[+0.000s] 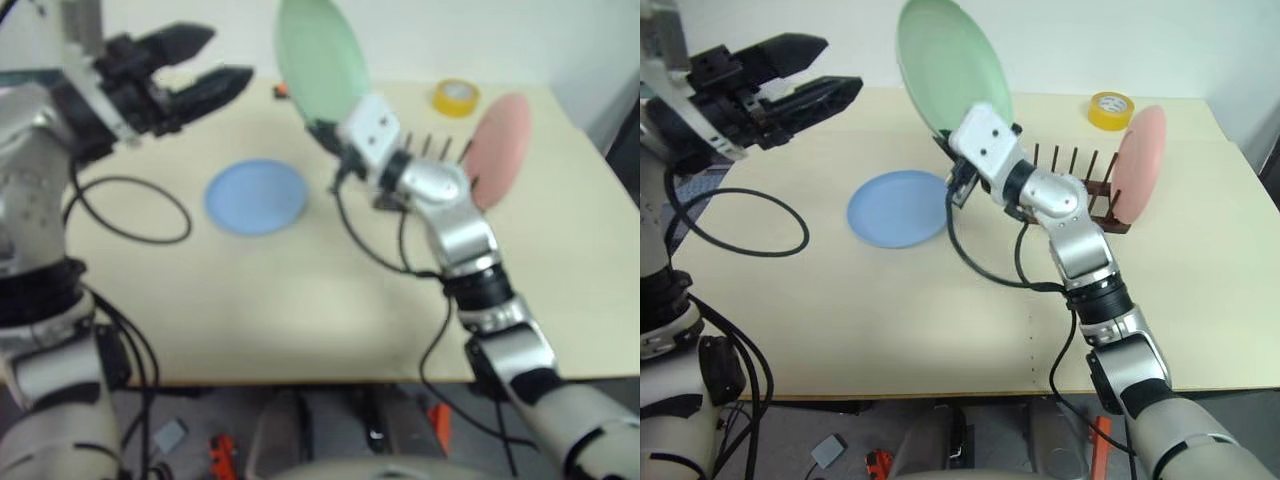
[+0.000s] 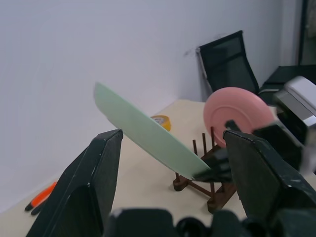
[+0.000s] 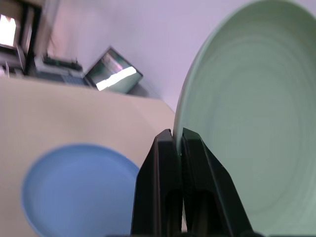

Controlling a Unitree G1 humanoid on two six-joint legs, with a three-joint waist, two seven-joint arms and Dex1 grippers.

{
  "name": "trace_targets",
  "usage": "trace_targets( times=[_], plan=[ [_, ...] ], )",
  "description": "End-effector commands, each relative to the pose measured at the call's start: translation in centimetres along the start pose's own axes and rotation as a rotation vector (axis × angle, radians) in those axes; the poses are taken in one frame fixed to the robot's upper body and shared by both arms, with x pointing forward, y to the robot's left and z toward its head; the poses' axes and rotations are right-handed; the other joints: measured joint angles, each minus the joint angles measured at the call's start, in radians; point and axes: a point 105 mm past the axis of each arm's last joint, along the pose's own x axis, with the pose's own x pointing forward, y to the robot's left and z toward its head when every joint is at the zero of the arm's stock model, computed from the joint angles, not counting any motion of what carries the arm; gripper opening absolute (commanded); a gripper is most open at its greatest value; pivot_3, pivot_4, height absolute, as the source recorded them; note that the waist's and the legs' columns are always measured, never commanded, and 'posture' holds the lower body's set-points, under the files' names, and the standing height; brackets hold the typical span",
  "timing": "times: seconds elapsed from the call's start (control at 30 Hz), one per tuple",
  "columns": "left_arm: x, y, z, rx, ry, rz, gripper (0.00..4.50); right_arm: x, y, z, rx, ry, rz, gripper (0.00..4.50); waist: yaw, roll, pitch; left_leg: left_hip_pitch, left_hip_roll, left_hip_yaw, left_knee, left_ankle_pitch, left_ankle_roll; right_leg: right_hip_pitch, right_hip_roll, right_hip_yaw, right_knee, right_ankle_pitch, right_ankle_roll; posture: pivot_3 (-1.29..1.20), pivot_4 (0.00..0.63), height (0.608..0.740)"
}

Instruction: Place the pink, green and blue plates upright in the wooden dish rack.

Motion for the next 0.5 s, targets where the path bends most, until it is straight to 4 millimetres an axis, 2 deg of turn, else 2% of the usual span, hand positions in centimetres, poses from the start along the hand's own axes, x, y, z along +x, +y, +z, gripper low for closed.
trace_targets(
  times=[0.03,0.2,0.3,0.5],
  plan=[
    [-0.4,-0.7,-1.1,0.025,0.035,-0.029,3.56,-2.0,-4.8,2.8,0.172,-0.108,-0.106,0.00,0.003,0.000,0.000,0.000,0.000,0.000,0.000,0.000,0.000,0.000,0.000,0.000,0.000,0.000,0.000,0.00,0.150,0.740],
    [-1.5,-0.8,-5.0,0.031,0.152,-0.023,3.56,-4.6,-8.5,2.7,0.327,-0.116,-0.196,0.00,0.001,0.000,0.000,0.000,0.001,0.000,-0.001,0.000,0.000,0.000,0.000,0.000,-0.001,-0.001,-0.002,0.00,0.150,0.740],
    [-1.6,-0.9,-6.1,0.014,0.170,-0.020,3.56,-6.0,-9.8,2.5,0.407,-0.116,-0.217,0.00,0.001,0.000,0.000,-0.001,0.001,0.000,-0.002,0.000,0.000,-0.001,0.000,0.000,-0.001,-0.002,-0.003,0.00,0.150,0.740],
    [-1.4,-1.4,-7.1,0.006,0.190,-0.034,3.56,-7.7,-11.0,2.0,0.495,-0.104,-0.237,0.00,0.001,0.000,0.000,-0.001,0.003,0.000,-0.003,0.000,0.000,-0.001,0.001,0.000,-0.001,-0.003,-0.005,0.00,0.150,0.740]
  ],
)
